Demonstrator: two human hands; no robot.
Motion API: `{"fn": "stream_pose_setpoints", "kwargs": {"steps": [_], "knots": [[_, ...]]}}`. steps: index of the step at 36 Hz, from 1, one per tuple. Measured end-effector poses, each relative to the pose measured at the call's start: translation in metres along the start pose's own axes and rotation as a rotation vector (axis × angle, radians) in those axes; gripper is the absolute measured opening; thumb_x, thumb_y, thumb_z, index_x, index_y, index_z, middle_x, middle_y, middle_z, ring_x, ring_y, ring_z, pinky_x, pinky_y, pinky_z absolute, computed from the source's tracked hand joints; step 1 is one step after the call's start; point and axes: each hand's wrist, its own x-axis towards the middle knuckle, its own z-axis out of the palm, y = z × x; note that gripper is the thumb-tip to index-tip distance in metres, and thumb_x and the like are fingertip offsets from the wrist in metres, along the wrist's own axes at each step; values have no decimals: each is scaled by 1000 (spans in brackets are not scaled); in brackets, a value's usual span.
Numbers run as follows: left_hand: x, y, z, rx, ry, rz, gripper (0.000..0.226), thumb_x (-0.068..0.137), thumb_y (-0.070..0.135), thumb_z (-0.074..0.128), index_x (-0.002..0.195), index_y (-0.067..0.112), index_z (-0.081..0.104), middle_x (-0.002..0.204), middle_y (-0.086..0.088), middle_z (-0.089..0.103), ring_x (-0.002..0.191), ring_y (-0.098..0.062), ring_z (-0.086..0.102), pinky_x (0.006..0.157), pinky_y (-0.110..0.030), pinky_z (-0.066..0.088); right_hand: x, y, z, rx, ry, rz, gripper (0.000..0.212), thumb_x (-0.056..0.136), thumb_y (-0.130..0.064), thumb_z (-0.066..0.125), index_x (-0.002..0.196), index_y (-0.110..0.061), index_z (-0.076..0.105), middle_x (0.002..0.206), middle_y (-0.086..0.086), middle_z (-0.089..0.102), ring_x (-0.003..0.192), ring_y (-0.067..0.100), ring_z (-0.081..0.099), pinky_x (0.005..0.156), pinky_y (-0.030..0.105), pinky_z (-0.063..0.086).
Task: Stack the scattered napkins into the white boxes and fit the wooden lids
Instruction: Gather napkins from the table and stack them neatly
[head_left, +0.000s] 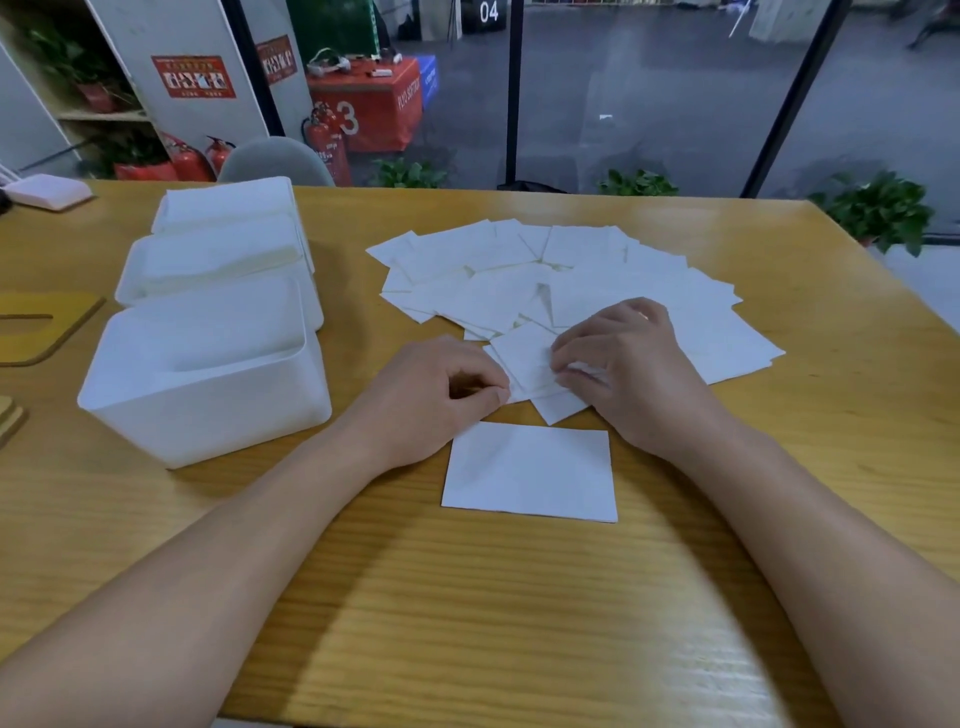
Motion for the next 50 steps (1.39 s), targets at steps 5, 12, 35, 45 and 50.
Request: {"fn": "stream_pose_setpoints", "kwargs": {"steps": [5, 12, 35, 45, 50], "knots": [[0, 1, -2, 9, -7, -6, 9, 100, 28, 79, 93, 32, 82, 103, 24, 77, 113, -4, 65, 92, -32, 55, 5, -4, 5, -118, 4, -66, 16, 103, -21, 68, 87, -25, 72, 100, -14, 74, 102, 16, 57, 115, 45, 31], [3, 4, 1, -42, 90, -76, 14, 109, 38, 64, 114, 35, 77, 102, 24, 78, 93, 0, 69, 78, -13, 45, 3, -9, -3, 92, 56, 53, 11, 103, -21, 70, 96, -28, 73, 110, -17, 73, 116, 12, 59, 117, 42, 31], [-2, 21, -15, -563, 149, -99, 20, 100, 9, 77, 119, 16, 82, 108, -15, 82, 104, -45, 75, 99, -65, 58, -10, -32, -35, 561, -12, 323, 19, 102, -40, 73, 121, -38, 74, 96, -4, 74, 87, 18, 68, 73, 24, 47], [-1, 10, -30, -269, -156, -207, 3, 99, 19, 78, 102, 21, 79, 67, -17, 59, 58, -21, 55, 63, -30, 43, -14, -30, -53, 644, -376, 454, 7, 93, -26, 83, 99, -24, 79, 69, 3, 69, 59, 19, 63, 68, 43, 45], [-2, 12, -31, -165, -243, -190, 5, 99, 23, 79, 103, 24, 76, 66, -14, 67, 58, -22, 56, 67, -33, 45, -16, -32, -52, 561, -462, 470, 8, 91, -28, 81, 97, -26, 76, 73, 6, 74, 59, 18, 66, 64, 39, 44]]}}
